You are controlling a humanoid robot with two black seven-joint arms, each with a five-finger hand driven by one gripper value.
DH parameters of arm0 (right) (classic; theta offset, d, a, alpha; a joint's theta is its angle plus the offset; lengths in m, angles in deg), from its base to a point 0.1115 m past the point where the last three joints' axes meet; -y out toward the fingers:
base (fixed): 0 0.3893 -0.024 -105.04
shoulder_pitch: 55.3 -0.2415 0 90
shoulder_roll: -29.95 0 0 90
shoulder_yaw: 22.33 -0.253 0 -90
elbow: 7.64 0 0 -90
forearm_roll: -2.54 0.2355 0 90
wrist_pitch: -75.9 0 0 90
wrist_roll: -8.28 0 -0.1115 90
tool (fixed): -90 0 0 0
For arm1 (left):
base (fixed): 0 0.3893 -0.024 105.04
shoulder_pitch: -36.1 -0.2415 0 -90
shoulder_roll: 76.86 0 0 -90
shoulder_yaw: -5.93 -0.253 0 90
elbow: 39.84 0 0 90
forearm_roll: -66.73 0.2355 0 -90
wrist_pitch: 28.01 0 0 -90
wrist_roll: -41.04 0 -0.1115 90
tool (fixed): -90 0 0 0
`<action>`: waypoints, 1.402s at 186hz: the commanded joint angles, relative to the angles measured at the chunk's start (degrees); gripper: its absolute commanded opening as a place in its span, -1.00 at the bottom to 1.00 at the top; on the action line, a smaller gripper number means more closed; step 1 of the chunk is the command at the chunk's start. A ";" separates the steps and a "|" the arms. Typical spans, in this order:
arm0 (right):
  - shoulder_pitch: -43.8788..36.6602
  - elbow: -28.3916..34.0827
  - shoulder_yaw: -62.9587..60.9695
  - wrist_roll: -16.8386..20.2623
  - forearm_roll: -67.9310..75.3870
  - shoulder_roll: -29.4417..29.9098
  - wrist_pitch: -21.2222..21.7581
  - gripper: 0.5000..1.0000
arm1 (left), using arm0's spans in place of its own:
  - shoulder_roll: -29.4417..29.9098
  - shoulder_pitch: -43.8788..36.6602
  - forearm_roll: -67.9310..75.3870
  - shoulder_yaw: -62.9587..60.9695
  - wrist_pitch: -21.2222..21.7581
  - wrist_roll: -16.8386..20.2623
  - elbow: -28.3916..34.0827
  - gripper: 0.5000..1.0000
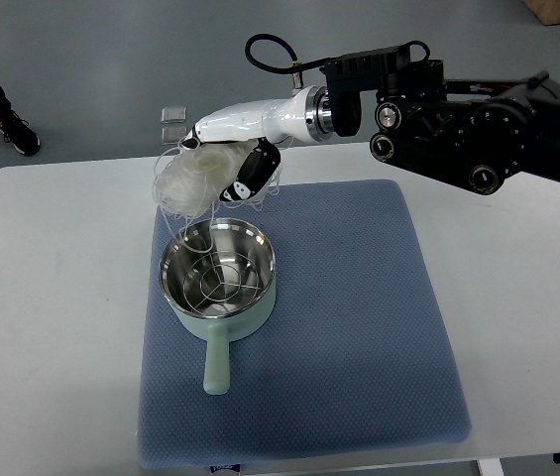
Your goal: Put vermicelli into pot with right hand
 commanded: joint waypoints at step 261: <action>14.96 -11.40 -13.37 4.94 25.18 -2.99 -13.96 0.51 | 0.00 -0.40 0.00 0.02 -0.07 -0.01 -0.10 1.00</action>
